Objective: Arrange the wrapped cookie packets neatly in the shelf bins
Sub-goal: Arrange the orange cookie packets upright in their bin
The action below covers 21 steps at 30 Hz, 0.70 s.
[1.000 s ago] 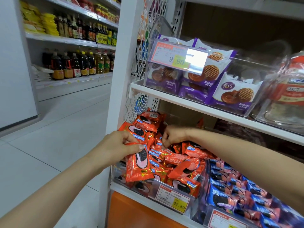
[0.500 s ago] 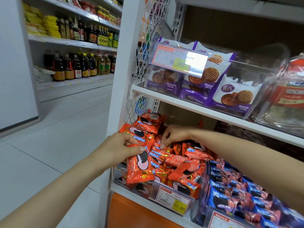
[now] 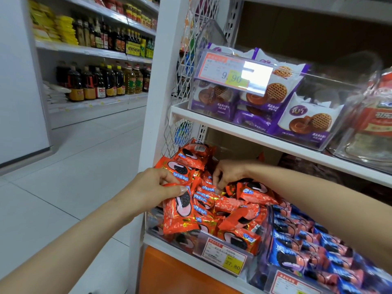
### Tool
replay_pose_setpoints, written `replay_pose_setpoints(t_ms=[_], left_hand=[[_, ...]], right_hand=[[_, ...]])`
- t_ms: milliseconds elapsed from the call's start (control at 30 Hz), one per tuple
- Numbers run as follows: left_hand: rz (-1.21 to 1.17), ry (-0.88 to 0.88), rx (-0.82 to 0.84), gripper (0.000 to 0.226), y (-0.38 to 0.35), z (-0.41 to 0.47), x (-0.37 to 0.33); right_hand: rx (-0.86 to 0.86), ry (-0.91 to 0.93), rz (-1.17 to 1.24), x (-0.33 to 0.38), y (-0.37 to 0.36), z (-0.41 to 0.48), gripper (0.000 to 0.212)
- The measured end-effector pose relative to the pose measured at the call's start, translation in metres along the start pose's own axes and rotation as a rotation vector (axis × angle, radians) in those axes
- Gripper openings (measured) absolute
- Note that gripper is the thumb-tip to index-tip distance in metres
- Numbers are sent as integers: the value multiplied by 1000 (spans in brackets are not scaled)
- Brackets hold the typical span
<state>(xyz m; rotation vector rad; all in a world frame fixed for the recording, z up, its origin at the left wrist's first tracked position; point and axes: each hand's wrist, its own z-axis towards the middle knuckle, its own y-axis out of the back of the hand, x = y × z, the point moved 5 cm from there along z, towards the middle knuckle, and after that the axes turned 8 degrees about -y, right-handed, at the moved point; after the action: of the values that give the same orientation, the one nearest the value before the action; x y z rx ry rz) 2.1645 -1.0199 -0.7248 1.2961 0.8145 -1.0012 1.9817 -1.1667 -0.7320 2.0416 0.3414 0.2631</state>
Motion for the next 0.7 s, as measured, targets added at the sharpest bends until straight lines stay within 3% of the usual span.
replay_pose_setpoints(t_ms=[167,233,367,433,500,600,700], left_hand=[[-9,4,4,14,-1,-1,1],[-10,-5,0,14,0,-1,2],[-17,-6,4,21,0,-1,0],[-7,-3,5,32,-1,-2,-3],[-2,1,13,35,-3,-3,-6],[4,5,9,39,-5,-4,-8],[6,0,0,31,-3,-5,-6]], right_hand=[[23,-26,-69,3,-2,4,31],[-34,56,76,-3,8,-1,27],[-443,139,615,-24,50,-2,5],[-515,166,787,-22,59,5,22],[-563,202,751,-6,62,8,8],[-497,261,480,20,56,18,36],[-502,264,417,25,59,27,39]])
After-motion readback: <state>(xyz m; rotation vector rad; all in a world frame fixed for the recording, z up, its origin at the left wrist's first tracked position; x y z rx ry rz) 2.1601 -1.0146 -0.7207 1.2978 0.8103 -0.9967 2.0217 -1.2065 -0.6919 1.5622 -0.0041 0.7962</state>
